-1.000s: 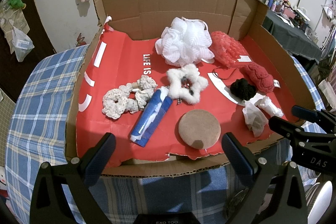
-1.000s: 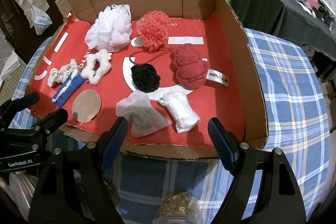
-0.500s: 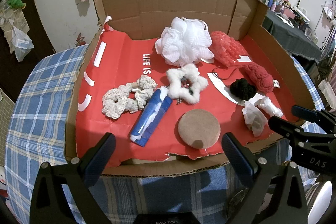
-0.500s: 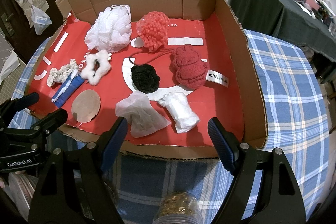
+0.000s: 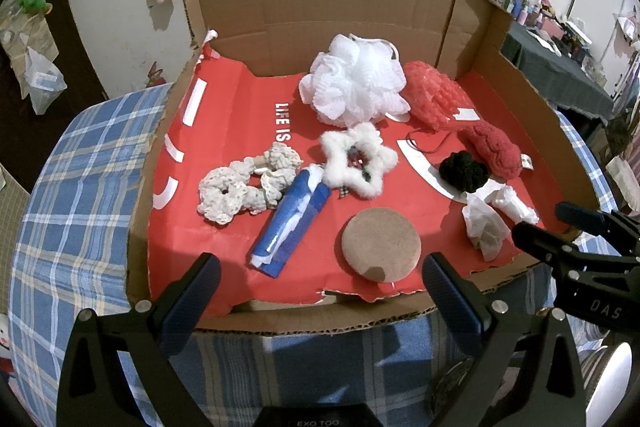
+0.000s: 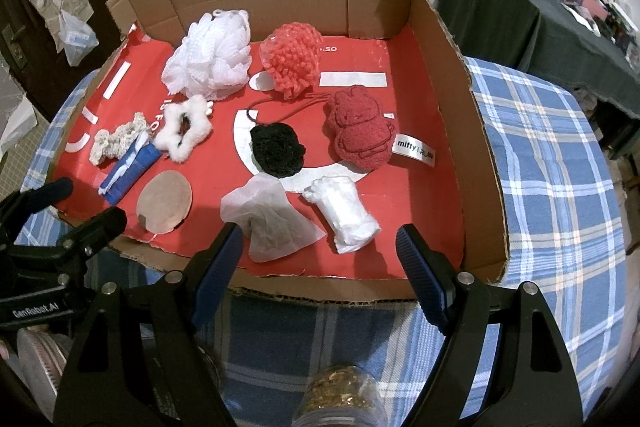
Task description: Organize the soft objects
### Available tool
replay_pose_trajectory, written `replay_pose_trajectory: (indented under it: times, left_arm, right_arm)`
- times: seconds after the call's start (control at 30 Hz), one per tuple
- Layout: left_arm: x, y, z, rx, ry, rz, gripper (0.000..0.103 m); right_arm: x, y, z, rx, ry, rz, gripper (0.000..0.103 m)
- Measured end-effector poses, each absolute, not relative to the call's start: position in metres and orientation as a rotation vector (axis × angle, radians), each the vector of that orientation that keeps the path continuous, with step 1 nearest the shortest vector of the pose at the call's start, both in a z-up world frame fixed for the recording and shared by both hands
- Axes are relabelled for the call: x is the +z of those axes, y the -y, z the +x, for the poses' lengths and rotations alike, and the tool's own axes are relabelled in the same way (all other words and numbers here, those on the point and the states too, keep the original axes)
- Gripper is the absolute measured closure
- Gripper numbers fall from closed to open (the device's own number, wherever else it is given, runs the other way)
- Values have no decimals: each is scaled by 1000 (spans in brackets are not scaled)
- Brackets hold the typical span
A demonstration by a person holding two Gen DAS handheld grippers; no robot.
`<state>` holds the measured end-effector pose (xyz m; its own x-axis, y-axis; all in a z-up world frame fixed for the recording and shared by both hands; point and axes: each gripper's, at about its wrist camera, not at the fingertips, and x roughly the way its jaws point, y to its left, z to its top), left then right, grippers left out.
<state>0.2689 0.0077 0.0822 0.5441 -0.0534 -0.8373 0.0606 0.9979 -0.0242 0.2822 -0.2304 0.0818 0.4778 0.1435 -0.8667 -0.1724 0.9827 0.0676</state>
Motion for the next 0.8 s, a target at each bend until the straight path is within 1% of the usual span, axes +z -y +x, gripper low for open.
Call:
replay_pose_trajectory:
  times: [0.13,0.23,0.43,0.5,0.53,0.57,0.7,0.77,0.8]
  left_arm:
    - [86,-12,266,-61,-982,-7,0]
    - [92,-19,262,-55,-970,-32,0]
    - [131,-38,227,3,-848,-36,0]
    - [142,-43,210,11,-807,-46,0]
    - [150,-46,197,9,-778,-54,0]
    - [154,-48,187,7,-757,-60,0]
    - [164,-49,142,-6,-680,-76,0]
    - [161,-47,118,-27,-656,-87,0]
    - [159,-46,108,-34,-649,-93,0]
  right_arm:
    - [90,233,278,200,-1039,-12,25]
    - [108,244,272,192,-999,17,25]
    - [151,265,236,176,-889,50,25]
    - [166,269,212,165,-824,32,19]
    - [170,270,205,165,-804,29,13]
    - [174,271,192,168,-776,26,9]
    - [180,271,137,186,-687,12,7]
    - [175,269,115,207,-666,28,3]
    - [170,269,100,221,-653,42,3]
